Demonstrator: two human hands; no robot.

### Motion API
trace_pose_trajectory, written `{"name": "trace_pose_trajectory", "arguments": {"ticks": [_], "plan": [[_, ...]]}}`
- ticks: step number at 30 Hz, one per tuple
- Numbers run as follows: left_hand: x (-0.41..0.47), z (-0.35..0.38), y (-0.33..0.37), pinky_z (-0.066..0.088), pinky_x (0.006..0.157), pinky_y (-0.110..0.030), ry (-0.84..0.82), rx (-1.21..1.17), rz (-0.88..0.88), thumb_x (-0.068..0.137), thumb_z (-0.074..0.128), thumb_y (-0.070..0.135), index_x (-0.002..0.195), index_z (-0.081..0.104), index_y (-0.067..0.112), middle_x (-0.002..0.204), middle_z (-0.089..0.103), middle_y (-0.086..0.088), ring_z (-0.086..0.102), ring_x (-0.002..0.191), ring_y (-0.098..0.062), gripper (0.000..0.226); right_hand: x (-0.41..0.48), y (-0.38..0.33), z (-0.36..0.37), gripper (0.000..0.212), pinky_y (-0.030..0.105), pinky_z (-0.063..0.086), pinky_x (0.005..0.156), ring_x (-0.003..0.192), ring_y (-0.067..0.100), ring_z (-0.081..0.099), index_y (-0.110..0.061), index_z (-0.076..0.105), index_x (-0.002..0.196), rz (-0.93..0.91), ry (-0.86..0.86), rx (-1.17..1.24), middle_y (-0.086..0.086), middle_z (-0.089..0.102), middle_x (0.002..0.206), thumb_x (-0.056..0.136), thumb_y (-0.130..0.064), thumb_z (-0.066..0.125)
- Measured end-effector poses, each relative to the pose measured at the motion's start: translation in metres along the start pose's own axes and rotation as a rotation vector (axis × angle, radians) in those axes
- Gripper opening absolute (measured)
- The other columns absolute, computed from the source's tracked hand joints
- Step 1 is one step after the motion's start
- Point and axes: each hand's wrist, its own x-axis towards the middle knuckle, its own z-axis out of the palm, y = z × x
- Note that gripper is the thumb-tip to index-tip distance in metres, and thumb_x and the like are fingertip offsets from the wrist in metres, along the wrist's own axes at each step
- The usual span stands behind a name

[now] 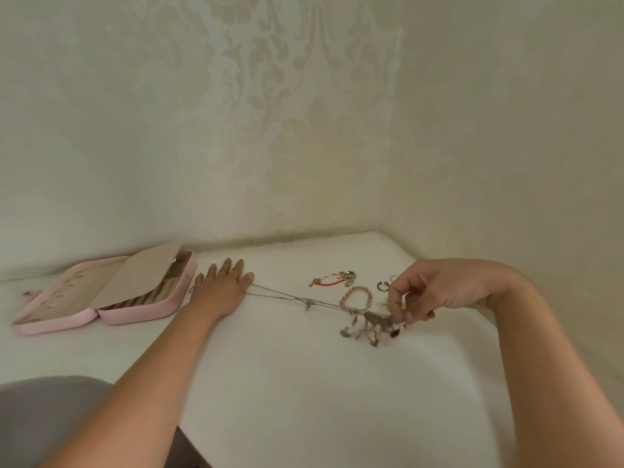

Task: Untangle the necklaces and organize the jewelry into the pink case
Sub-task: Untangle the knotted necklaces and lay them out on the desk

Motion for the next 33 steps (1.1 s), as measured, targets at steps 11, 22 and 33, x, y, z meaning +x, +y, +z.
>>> {"name": "trace_pose_trajectory", "arguments": {"ticks": [11, 22, 33], "plan": [[-0.012, 0.005, 0.014, 0.01, 0.117, -0.044, 0.335, -0.09, 0.077, 0.104, 0.021, 0.031, 0.129, 0.051, 0.004, 0.135, 0.054, -0.013, 0.039, 0.131, -0.029, 0.048, 0.046, -0.021, 0.031, 0.006, 0.023, 0.045, 0.064, 0.069, 0.007, 0.059, -0.015, 0.069, 0.089, 0.157, 0.414, -0.33, -0.004, 0.068, 0.085, 0.086, -0.019, 0.066], [-0.059, 0.015, 0.038, -0.006, 0.119, -0.04, -0.022, -0.011, 0.235, 0.102, 0.02, 0.039, 0.154, 0.0, 0.031, 0.162, -0.006, 0.004, -0.007, 0.148, -0.015, 0.057, 0.115, -0.032, 0.079, 0.011, 0.017, 0.031, 0.052, 0.081, 0.012, 0.051, -0.013, 0.063, 0.088, 0.065, 0.586, -0.295, -0.004, 0.056, 0.079, 0.093, -0.023, 0.06], [-0.076, 0.013, 0.034, -0.009, 0.118, -0.039, -0.069, 0.023, 0.283, 0.101, 0.017, 0.049, 0.149, -0.014, 0.04, 0.16, -0.016, 0.001, -0.014, 0.148, -0.016, 0.058, 0.116, -0.022, 0.072, 0.016, 0.031, 0.052, 0.076, 0.072, 0.014, 0.064, -0.015, 0.047, 0.086, -0.022, 0.685, 0.29, -0.001, 0.061, 0.075, 0.101, -0.018, 0.043]]}}
